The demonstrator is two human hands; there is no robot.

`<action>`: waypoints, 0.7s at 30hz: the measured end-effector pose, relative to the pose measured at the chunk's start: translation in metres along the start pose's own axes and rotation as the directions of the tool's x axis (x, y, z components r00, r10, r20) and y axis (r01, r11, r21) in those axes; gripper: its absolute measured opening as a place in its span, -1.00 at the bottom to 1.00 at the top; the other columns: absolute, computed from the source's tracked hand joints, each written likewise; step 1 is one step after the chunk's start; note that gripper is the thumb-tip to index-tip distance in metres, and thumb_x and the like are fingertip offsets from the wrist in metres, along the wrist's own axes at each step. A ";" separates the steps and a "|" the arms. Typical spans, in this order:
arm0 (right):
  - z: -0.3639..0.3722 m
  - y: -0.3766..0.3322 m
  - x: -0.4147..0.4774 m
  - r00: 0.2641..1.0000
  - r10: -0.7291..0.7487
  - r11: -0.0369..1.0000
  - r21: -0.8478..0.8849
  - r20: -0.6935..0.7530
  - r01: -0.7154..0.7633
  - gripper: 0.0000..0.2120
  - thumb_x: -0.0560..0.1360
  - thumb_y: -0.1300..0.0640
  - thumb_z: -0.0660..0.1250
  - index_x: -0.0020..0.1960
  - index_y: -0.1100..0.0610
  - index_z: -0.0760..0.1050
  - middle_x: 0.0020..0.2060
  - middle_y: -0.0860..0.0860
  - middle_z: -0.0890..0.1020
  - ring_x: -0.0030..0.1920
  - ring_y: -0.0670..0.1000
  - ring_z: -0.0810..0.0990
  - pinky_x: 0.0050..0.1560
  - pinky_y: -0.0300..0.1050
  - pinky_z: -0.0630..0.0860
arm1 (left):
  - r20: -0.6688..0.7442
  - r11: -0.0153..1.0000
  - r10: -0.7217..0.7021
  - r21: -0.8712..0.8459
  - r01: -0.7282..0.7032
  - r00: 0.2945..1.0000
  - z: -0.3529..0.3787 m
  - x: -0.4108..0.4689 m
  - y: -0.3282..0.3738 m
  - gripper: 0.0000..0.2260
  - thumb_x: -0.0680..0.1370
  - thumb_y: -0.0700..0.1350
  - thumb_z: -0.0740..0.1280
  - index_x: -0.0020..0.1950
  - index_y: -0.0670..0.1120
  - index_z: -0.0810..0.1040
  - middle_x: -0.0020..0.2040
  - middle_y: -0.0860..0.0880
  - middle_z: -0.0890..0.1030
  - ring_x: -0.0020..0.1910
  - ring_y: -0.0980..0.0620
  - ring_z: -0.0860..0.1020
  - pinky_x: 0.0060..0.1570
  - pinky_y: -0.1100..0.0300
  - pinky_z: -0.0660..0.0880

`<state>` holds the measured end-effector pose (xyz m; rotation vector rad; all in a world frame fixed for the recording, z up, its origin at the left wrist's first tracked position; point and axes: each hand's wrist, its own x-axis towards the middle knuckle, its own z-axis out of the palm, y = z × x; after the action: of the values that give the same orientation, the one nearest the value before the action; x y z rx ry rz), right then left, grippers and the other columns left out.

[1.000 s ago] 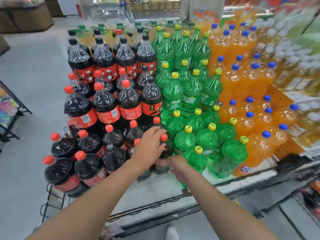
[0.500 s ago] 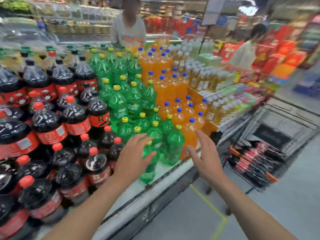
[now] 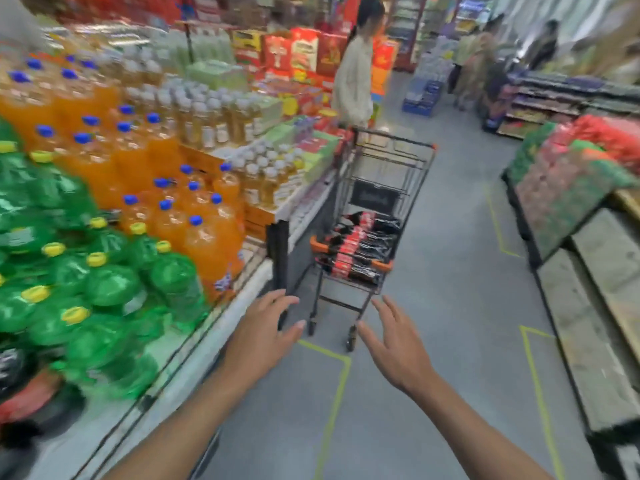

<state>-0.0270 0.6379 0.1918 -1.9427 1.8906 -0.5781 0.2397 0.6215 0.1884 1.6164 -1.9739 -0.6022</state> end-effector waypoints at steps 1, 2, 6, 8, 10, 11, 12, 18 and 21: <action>-0.006 0.018 -0.001 1.000 0.020 1.000 0.006 0.005 -0.020 -0.29 0.58 -0.35 0.12 0.60 0.02 0.25 0.62 0.06 0.21 0.62 0.03 0.11 0.59 0.00 0.05 | 0.035 1.000 -0.001 -0.003 0.002 0.999 0.016 0.009 0.011 -0.52 0.56 0.24 0.32 0.40 0.05 0.56 0.49 -0.03 0.47 0.50 -0.06 0.41 0.47 -0.01 0.36; -0.011 0.035 -0.002 0.999 0.035 0.999 0.012 0.008 -0.035 -0.34 0.61 -0.31 0.16 0.60 0.01 0.25 0.62 0.05 0.21 0.62 0.02 0.10 0.59 -0.01 0.04 | 0.065 1.000 -0.001 -0.005 0.001 0.998 0.033 0.016 0.022 -0.50 0.54 0.28 0.30 0.40 0.07 0.56 0.49 -0.02 0.46 0.50 -0.05 0.40 0.46 -0.04 0.37; -0.033 0.093 -0.003 0.995 0.096 0.995 0.037 0.024 -0.097 -0.38 0.64 -0.25 0.18 0.61 -0.01 0.21 0.63 -0.01 0.17 0.63 -0.03 0.04 0.58 -0.10 -0.03 | 0.132 1.000 0.001 -0.015 0.001 0.991 0.089 0.041 0.060 -0.53 0.53 0.25 0.35 0.40 0.11 0.55 0.50 0.05 0.44 0.50 -0.01 0.39 0.49 0.02 0.33; -0.044 0.117 0.000 0.992 0.120 0.991 0.050 0.027 -0.121 -0.38 0.64 -0.25 0.17 0.61 -0.01 0.22 0.63 0.00 0.16 0.63 -0.03 0.05 0.58 -0.09 -0.01 | 0.135 1.000 0.015 -0.008 -0.014 0.991 0.110 0.052 0.078 -0.59 0.58 0.08 0.44 0.42 0.04 0.56 0.50 0.01 0.45 0.50 -0.03 0.39 0.49 0.13 0.26; -0.051 0.139 0.007 0.989 0.145 0.987 0.066 0.036 -0.147 -0.38 0.64 -0.27 0.16 0.61 -0.02 0.22 0.63 0.00 0.16 0.62 -0.03 0.06 0.58 -0.08 0.01 | 0.145 1.000 0.015 0.021 -0.018 0.989 0.129 0.064 0.090 -0.60 0.59 0.04 0.45 0.42 0.02 0.56 0.50 0.00 0.45 0.50 -0.04 0.39 0.48 0.14 0.26; -0.054 0.149 0.012 0.987 0.156 0.985 0.072 0.041 -0.159 -0.38 0.64 -0.28 0.16 0.61 -0.02 0.22 0.63 -0.01 0.15 0.62 -0.03 0.06 0.58 -0.07 0.02 | 0.151 1.000 0.009 0.020 -0.012 0.989 0.138 0.070 0.094 -0.60 0.59 0.04 0.45 0.42 0.02 0.56 0.50 0.00 0.46 0.49 -0.05 0.40 0.47 0.13 0.26; -0.057 0.158 0.017 0.985 0.167 0.982 0.078 0.045 -0.170 -0.38 0.64 -0.28 0.16 0.61 -0.02 0.22 0.63 -0.02 0.15 0.62 -0.03 0.06 0.59 -0.07 0.02 | 0.156 1.000 -0.001 0.011 -0.001 0.988 0.145 0.075 0.097 -0.60 0.60 0.04 0.45 0.42 0.02 0.56 0.49 0.00 0.46 0.49 -0.04 0.41 0.47 0.14 0.27; -0.061 0.197 0.068 0.981 0.187 0.976 0.101 0.058 -0.193 -0.39 0.65 -0.23 0.18 0.61 -0.02 0.21 0.63 -0.03 0.15 0.62 -0.04 0.04 0.61 -0.05 0.01 | 0.185 0.999 -0.051 -0.006 0.053 0.981 0.175 0.126 0.097 -0.61 0.60 0.05 0.44 0.40 0.02 0.56 0.46 0.06 0.46 0.48 0.06 0.40 0.37 0.37 0.19; -0.055 0.211 0.104 0.977 0.198 0.974 0.098 0.083 -0.206 -0.39 0.64 -0.25 0.16 0.61 -0.02 0.21 0.63 -0.05 0.15 0.62 -0.05 0.04 0.61 -0.05 0.01 | 0.173 0.997 -0.073 -0.008 0.075 0.982 0.186 0.168 0.090 -0.62 0.61 0.06 0.41 0.43 0.06 0.53 0.47 0.13 0.42 0.46 0.12 0.38 0.31 0.36 0.21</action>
<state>-0.2336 0.5283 0.1302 -1.6578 1.9416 -0.5278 0.0264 0.4768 0.1208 1.6848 -2.0327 -0.8077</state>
